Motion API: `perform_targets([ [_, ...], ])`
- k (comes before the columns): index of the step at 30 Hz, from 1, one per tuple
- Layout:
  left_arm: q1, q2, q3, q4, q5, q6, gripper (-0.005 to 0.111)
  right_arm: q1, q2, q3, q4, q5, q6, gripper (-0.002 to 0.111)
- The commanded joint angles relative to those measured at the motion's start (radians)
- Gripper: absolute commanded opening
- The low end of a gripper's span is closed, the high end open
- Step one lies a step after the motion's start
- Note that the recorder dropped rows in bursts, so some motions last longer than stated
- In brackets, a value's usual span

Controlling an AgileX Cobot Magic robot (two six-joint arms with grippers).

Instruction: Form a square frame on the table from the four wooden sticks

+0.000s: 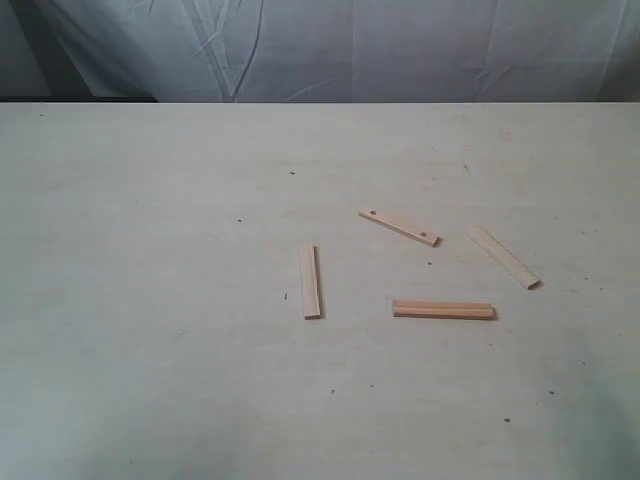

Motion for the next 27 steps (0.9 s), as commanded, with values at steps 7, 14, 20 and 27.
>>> perform_targets([
  [7,-0.007,-0.005,0.002,-0.006,0.001,0.0,0.0,0.002,-0.007,0.001,0.0,-0.009,0.0,-0.001],
  [14,-0.007,-0.005,0.002,-0.006,0.001,0.0,0.0,0.002,-0.007,0.001,0.0,-0.007,0.0,-0.001],
  [20,-0.007,-0.005,0.002,-0.006,0.001,0.002,0.0,0.002,-0.007,0.001,-0.002,-0.092,0.0,-0.001],
  [27,-0.007,-0.005,0.002,-0.006,0.001,0.002,0.0,0.002,-0.007,0.001,-0.002,-0.499,0.0,-0.001],
])
